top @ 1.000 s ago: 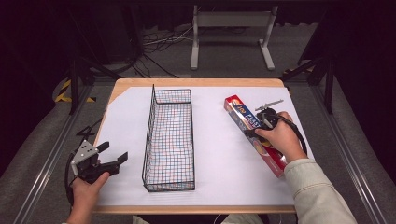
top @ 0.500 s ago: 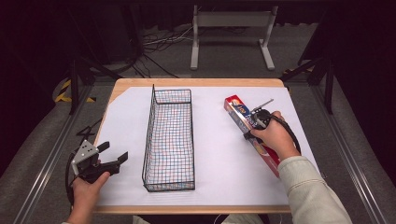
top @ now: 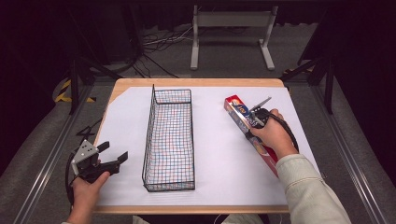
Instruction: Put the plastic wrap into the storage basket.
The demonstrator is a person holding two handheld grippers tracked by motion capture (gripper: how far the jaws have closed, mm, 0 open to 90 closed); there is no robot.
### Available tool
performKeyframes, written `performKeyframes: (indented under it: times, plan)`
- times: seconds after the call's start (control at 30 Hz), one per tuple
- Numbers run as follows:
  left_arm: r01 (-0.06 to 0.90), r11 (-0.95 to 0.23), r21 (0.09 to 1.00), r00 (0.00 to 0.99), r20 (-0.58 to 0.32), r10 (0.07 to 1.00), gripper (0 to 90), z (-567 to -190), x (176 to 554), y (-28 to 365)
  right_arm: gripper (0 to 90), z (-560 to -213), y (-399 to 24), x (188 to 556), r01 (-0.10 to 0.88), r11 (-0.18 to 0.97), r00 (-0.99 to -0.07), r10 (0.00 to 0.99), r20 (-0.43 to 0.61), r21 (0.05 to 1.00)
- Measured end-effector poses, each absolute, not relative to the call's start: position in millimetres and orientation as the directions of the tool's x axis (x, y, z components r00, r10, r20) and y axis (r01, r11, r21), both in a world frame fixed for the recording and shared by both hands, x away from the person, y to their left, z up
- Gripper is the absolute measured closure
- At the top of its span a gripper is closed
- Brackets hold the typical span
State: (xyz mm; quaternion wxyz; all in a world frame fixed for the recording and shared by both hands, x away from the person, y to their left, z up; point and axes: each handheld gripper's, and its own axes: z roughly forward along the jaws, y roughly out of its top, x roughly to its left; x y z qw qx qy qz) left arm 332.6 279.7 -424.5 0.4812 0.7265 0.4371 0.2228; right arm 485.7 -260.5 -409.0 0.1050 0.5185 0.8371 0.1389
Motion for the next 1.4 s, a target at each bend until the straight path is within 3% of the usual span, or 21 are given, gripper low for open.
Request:
performKeyframes:
  times: [0.43, 0.73, 1.4]
  plan:
    - [0.423, -0.157, 0.892, 0.518, -0.097, 0.850, 15.3, -425.2, 333.2, 279.4, 40.6, -404.4, -259.5, 485.6, 0.854, 0.403, -0.415, 0.909, -0.036, 0.328]
    - [0.418, -0.165, 0.894, 0.528, -0.090, 0.845, 15.3, -424.0, 333.3, 276.1, 40.5, -379.8, -258.5, 477.3, 0.858, 0.338, -0.369, 0.930, 0.004, 0.387]
    - [0.426, -0.132, 0.895, 0.513, -0.119, 0.850, 15.6, -427.9, 341.1, 274.9, 40.5, -338.6, -256.7, 462.5, 0.893, 0.115, -0.152, 0.987, 0.052, 0.435]
